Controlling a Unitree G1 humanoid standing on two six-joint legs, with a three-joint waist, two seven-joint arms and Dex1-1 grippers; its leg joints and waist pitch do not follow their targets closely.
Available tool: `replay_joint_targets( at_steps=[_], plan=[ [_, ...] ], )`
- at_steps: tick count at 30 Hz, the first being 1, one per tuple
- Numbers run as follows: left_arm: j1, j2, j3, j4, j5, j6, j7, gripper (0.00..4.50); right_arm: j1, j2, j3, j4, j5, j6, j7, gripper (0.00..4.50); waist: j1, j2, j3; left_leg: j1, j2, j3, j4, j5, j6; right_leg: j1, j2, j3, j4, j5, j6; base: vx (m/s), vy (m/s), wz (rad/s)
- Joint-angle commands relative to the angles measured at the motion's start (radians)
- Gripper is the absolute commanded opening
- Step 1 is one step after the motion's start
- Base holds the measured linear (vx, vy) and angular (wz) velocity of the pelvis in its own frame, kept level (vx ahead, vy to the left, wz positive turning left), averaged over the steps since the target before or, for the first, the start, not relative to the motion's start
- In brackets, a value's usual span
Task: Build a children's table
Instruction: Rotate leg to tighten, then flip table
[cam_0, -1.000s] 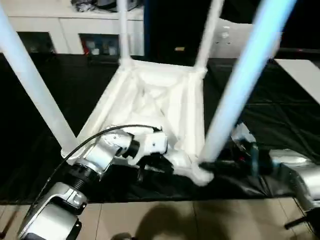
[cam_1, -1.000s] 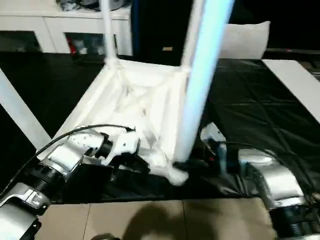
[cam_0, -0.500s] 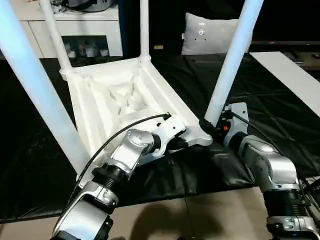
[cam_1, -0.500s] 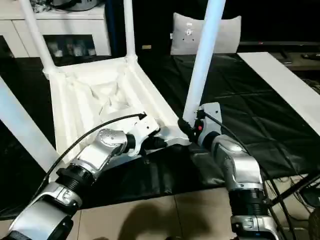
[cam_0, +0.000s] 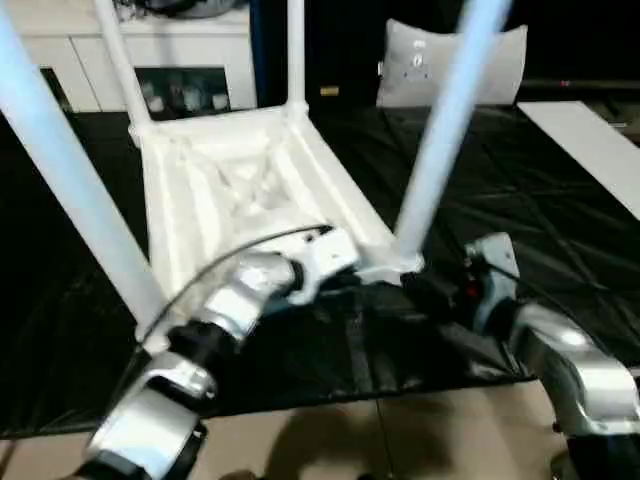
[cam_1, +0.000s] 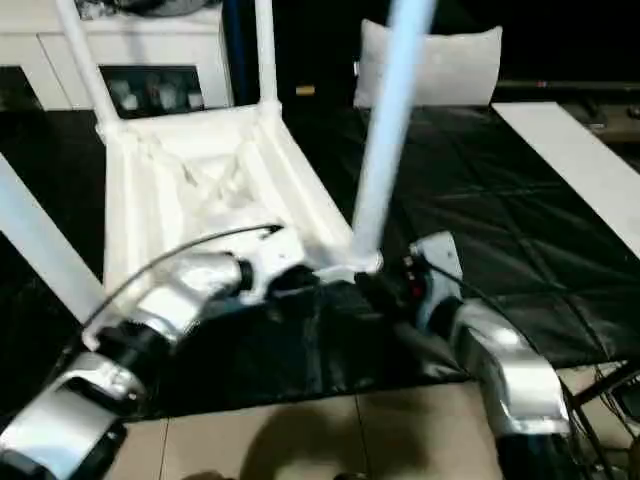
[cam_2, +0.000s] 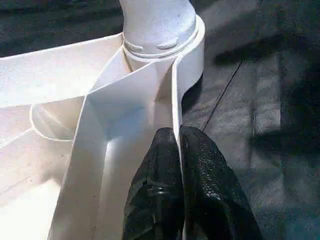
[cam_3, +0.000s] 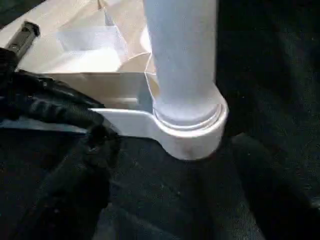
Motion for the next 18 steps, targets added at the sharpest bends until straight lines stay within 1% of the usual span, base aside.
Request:
replay_joint_targets(
  at_steps=[1,2,3,4,5,6,7,9,10,11,12,13,14,15,16,18],
  plan=[
    [-0.02,0.022,0.019,-0.014,-0.01,-0.056,-0.024,0.0,0.008,-0.015,-0.033,-0.04,0.023,-0.029,0.012,4.3,0.012,-0.008,-0.064,0.01,0.076,-0.046,-0.07,-0.201,0.044,0.047,-0.105,0.074,-0.095,-0.425,-0.031,0.0,0.0,0.0],
    [-0.021,0.034,0.018,-0.008,-0.016,-0.074,-0.04,0.0,0.019,-0.023,-0.037,-0.051,0.026,-0.046,0.018,4.47,0.012,-0.009,-0.067,0.007,0.077,-0.047,-0.071,-0.189,0.043,0.049,-0.105,0.076,-0.087,-0.393,-0.041,0.0,0.0,0.0],
    [-0.022,0.035,0.017,-0.004,-0.017,-0.078,-0.04,0.0,0.02,-0.024,-0.036,-0.052,0.027,-0.047,0.019,4.47,0.014,-0.004,-0.068,0.007,0.08,-0.047,-0.071,-0.175,0.044,0.048,-0.105,0.079,-0.081,-0.355,-0.057,0.0,0.0,0.0],
    [-0.025,0.037,0.02,0.008,-0.018,-0.087,-0.032,0.0,0.026,-0.029,-0.032,-0.059,0.027,-0.059,0.031,4.47,0.014,-0.005,-0.07,0.006,0.08,-0.046,-0.07,-0.169,0.046,0.049,-0.105,0.08,-0.078,-0.334,-0.065,0.0,0.0,0.0],
    [-0.027,0.037,0.026,0.015,-0.021,-0.091,-0.023,0.0,0.032,-0.033,-0.026,-0.071,0.033,-0.048,0.04,4.47,0.015,-0.006,-0.068,0.005,0.08,-0.045,-0.07,-0.167,0.05,0.049,-0.104,0.079,-0.075,-0.312,-0.08,0.0,0.0,0.0],
    [-0.027,0.037,0.033,0.018,-0.026,-0.088,-0.018,0.0,0.036,-0.036,-0.021,-0.08,0.036,-0.04,0.043,4.47,0.018,-0.006,-0.068,0.005,0.079,-0.044,-0.069,-0.165,0.053,0.051,-0.107,0.08,-0.074,-0.305,-0.088,0.0,0.0,0.0],
    [-0.027,0.038,0.042,0.019,-0.034,-0.079,-0.017,0.27,0.039,-0.039,-0.013,-0.088,0.033,-0.031,0.044,4.49,0.02,-0.007,-0.068,0.005,0.08,-0.043,-0.069,-0.164,0.055,0.051,-0.106,0.08,-0.074,-0.307,-0.093,0.0,0.0,0.0],
    [-0.024,0.034,0.07,0.015,-0.055,-0.071,-0.008,0.53,0.042,-0.041,0.001,-0.101,0.051,-0.004,0.061,4.5,0.023,-0.006,-0.068,0.005,0.08,-0.043,-0.069,-0.163,0.055,0.052,-0.106,0.079,-0.075,-0.313,-0.095,0.0,0.0,0.0],
    [-0.014,0.029,0.093,-0.001,-0.08,-0.068,-0.01,0.53,0.047,-0.041,0.016,-0.106,0.044,-0.029,0.07,4.5,0.023,-0.008,-0.067,0.004,0.079,-0.043,-0.069,-0.164,0.056,0.053,-0.106,0.079,-0.075,-0.316,-0.094,0.0,0.0,0.0],
    [-0.013,0.029,0.096,-0.003,-0.084,-0.068,-0.011,0.53,0.048,-0.041,0.018,-0.106,0.043,-0.033,0.071,4.5,0.025,-0.006,-0.066,0.006,0.079,-0.042,-0.069,-0.172,0.052,0.051,-0.108,0.078,-0.078,-0.333,-0.096,0.0,0.0,0.0],
    [-0.003,0.026,0.105,-0.019,-0.094,-0.062,-0.009,0.67,0.049,-0.037,0.02,-0.105,0.04,-0.039,0.068,4.5,0.025,-0.006,-0.066,0.006,0.079,-0.042,-0.069,-0.172,0.052,0.051,-0.108,0.078,-0.078,-0.333,-0.096,0.0,0.0,0.0],
    [0.029,0.018,0.123,-0.066,-0.124,-0.04,-0.008,0.79,0.048,-0.026,0.024,-0.098,0.033,-0.052,0.053,4.5,0.027,-0.011,-0.066,0.008,0.083,-0.042,-0.07,-0.183,0.043,0.05,-0.11,0.079,-0.078,-0.349,-0.096,0.0,0.0,0.0],
    [0.039,0.016,0.125,-0.079,-0.131,-0.033,-0.007,0.9,0.048,-0.023,0.024,-0.095,0.031,-0.057,0.048,4.5,0.029,-0.01,-0.065,0.009,0.085,-0.043,-0.071,-0.185,0.039,0.05,-0.112,0.079,-0.076,-0.353,-0.099,0.0,0.0,0.0],
    [0.041,0.016,0.126,-0.083,-0.133,-0.032,-0.007,0.9,0.048,-0.022,0.024,-0.095,0.03,-0.058,0.046,4.5,0.031,-0.008,-0.061,0.013,0.084,-0.041,-0.072,-0.196,0.037,0.045,-0.109,0.078,-0.083,-0.38,-0.092,0.0,0.0,0.0],
    [0.066,0.012,0.128,-0.11,-0.137,-0.027,0.012,0.94,0.047,-0.014,0.027,-0.09,0.026,-0.067,0.037,4.5,0.03,-0.01,-0.061,0.014,0.082,-0.04,-0.072,-0.2,0.034,0.044,-0.107,0.078,-0.084,-0.391,-0.086,0.0,0.0,0.0],
    [0.094,0.007,0.137,-0.15,-0.148,-0.004,0.029,1.1,0.045,-0.008,0.035,-0.091,0.019,-0.069,0.031,4.5,0.032,-0.007,-0.062,0.015,0.082,-0.041,-0.073,-0.204,0.03,0.043,-0.107,0.079,-0.085,-0.408,-0.07,0.0,0.0,0.0]
  ],
)
